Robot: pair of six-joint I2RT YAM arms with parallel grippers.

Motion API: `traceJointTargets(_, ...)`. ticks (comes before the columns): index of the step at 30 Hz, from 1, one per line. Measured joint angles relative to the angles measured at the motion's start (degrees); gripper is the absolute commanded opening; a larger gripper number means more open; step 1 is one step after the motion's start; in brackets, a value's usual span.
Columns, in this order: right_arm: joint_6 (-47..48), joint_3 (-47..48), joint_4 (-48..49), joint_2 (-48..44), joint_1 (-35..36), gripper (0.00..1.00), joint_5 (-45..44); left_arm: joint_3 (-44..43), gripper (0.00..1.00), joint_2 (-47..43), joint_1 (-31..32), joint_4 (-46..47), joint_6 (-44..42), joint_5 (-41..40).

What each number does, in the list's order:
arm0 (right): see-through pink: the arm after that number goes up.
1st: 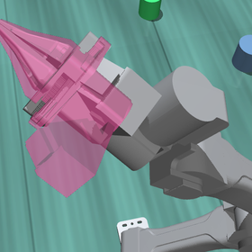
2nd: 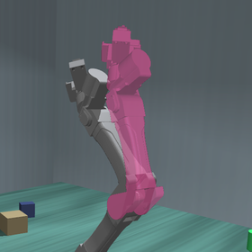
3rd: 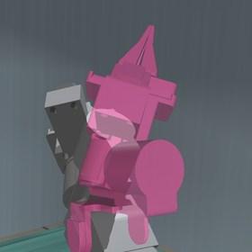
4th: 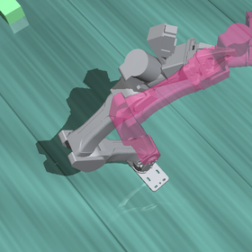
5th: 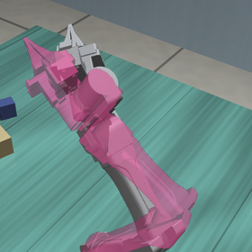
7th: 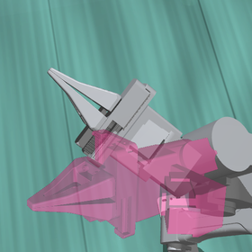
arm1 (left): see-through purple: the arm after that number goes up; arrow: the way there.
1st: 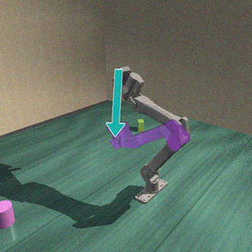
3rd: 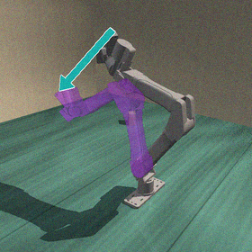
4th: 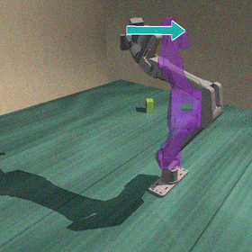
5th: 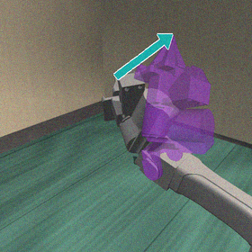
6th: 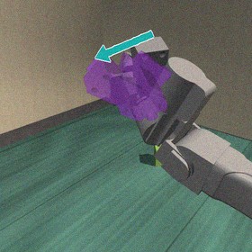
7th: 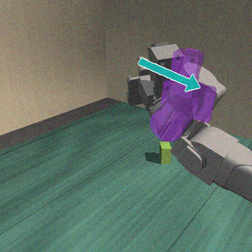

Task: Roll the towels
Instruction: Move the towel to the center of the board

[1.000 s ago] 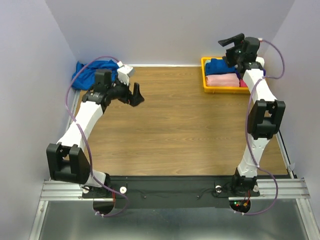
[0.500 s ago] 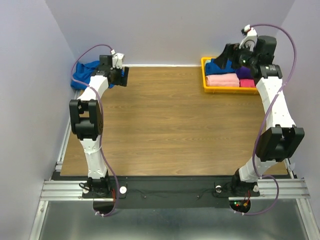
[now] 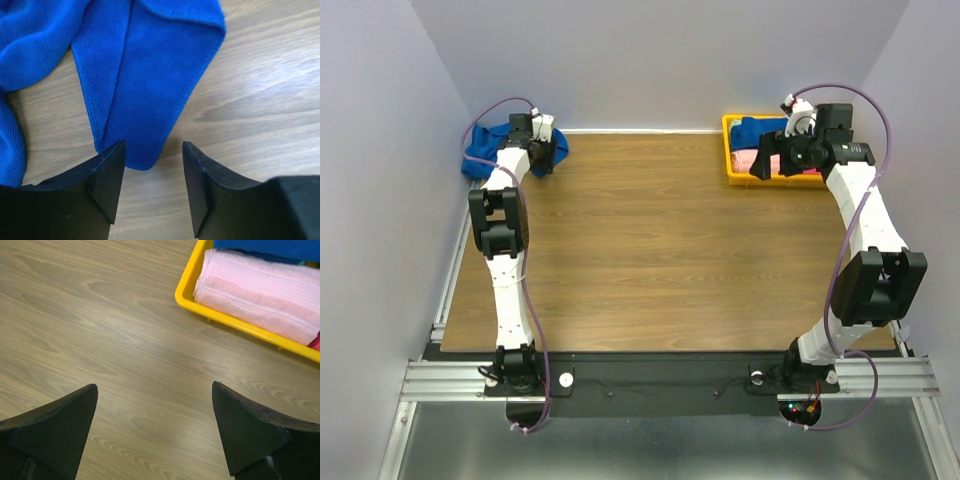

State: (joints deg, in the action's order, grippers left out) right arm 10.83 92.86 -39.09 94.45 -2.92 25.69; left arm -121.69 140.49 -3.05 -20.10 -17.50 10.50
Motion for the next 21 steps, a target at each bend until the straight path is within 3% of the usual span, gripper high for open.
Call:
traceJointTargets(3, -0.04, 0.7, -1.77, 0.02, 0.0, 1.0, 0.0, -1.62, 0.53, 1.73, -0.83, -1.38, 0.13, 0.76)
traceJointTargets(4, -0.04, 1.42, -2.58, 0.04, 0.0, 1.0, 0.04, -2.03, 0.49, 2.19, -1.14, -2.05, 0.5, 1.44)
traceJointTargets(9, -0.07, 5.97, -5.35, 0.85, 0.0, 1.0, 0.33, -2.97, 0.05, 2.49, -1.77, -4.35, 1.97, 4.24)
traceJointTargets(10, -0.07, 6.56, -5.57, 1.05, 0.0, 1.0, 0.37, -2.93, 0.0, 2.49, -1.79, -4.74, 1.95, 5.09)
traceJointTargets(12, -0.07, 7.52, -6.32, 1.46, 0.0, 1.0, 0.63, -1.62, 0.0, 1.84, -1.57, -4.44, 1.31, 5.81)
traceJointTargets(16, -0.09, 7.91, -8.68, 2.23, -0.02, 1.0, 1.36, 16.2, 0.0, -8.94, 1.62, -0.81, 0.28, 6.1)
traceJointTargets(18, -0.11, 7.91, -10.27, 2.78, -0.07, 1.0, 1.99, 29.51, 0.0, -17.9, 6.36, -0.09, 1.07, 7.3)
traceJointTargets(21, -0.13, 7.91, -11.93, 3.34, -0.13, 1.0, 2.58, 43.82, 0.0, -28.96, 19.08, 0.79, 3.98, 9.94)
